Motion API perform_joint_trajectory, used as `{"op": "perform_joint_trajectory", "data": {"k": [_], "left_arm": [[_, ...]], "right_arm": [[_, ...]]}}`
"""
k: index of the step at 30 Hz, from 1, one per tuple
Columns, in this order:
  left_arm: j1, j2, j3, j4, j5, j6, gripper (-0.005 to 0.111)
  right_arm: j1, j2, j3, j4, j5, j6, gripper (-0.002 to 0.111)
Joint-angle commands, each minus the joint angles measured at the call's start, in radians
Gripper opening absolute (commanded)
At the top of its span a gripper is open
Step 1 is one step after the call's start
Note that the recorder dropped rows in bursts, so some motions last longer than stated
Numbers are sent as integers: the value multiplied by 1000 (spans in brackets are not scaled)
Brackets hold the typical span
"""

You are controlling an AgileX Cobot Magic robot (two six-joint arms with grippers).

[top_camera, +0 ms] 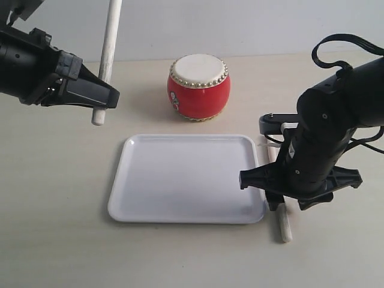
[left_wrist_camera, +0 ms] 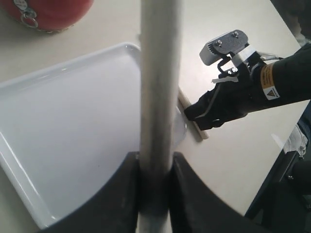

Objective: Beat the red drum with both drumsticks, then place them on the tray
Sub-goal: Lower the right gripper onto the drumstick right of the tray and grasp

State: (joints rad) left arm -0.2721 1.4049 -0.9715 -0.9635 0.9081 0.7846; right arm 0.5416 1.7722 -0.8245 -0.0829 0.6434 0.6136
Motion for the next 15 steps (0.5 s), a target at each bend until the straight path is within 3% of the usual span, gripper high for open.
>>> {"op": "perform_joint_trajectory", "data": {"k": [1,6,12,15], "left_arm": [[2,-9,3,-15,-6,-5,0],[2,-9,3,-15,-6,-5,0],[2,-9,3,-13,-6,-5,0],[2,-9,3,4,-15,-5,0]], "right_arm": [[-5,25,-9,-44,23,17,49],[-5,42,-9,-30,23,17,48],[-5,42,-9,-88,90,11,19],[-5,32,-9,-137,101,19,0]]}}
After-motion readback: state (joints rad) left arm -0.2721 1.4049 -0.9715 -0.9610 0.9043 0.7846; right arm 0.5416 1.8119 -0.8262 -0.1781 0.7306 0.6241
